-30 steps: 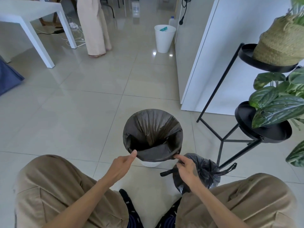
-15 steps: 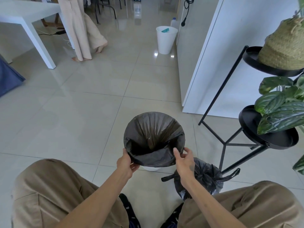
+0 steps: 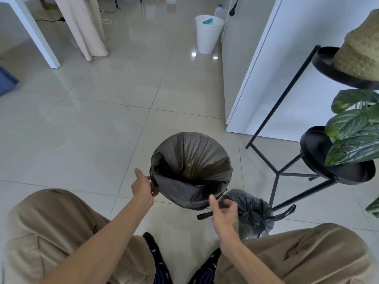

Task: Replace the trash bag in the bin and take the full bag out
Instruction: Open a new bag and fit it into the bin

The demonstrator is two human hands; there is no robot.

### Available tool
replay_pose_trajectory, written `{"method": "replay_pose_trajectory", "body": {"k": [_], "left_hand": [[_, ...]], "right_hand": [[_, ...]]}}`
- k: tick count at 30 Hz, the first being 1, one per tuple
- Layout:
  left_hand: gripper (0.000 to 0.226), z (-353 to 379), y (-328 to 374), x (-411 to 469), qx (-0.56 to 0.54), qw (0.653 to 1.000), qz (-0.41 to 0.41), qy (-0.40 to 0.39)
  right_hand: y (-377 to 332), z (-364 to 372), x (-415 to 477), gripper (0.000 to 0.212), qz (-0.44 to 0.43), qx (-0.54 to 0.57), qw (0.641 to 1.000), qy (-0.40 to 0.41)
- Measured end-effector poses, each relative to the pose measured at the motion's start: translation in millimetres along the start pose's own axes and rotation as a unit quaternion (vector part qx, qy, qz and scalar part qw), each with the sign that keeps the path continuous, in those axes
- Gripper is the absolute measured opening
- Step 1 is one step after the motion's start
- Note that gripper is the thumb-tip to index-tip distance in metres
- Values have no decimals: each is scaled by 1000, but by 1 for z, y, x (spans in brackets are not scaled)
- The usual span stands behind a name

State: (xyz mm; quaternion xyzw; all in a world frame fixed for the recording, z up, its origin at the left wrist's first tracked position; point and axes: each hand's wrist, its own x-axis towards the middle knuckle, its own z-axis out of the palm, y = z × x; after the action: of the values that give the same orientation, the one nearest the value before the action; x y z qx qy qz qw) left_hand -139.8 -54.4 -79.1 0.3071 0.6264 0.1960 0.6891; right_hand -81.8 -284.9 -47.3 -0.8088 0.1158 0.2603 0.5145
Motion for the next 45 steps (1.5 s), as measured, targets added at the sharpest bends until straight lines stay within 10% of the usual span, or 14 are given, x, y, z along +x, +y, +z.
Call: {"method": "replay_pose_trajectory", "body": {"k": [9, 25, 32, 38, 45], "left_hand": [[49, 20, -21, -1, 18, 997, 49, 60], [58, 29, -13, 62, 154, 977, 143, -29], [41, 9, 17, 36, -10, 988, 122, 93], [54, 22, -5, -23, -91, 989, 102, -58], [79, 25, -3, 16, -40, 981, 73, -178]], "right_hand": [[-53, -3, 99, 57, -173, -119, 978, -9], [-4, 9, 63, 81, -140, -75, 985, 60], [-60, -14, 97, 78, -212, -79, 973, 48], [-93, -12, 131, 67, -174, -29, 978, -111], [-46, -10, 109, 59, -119, 58, 990, -43]]}}
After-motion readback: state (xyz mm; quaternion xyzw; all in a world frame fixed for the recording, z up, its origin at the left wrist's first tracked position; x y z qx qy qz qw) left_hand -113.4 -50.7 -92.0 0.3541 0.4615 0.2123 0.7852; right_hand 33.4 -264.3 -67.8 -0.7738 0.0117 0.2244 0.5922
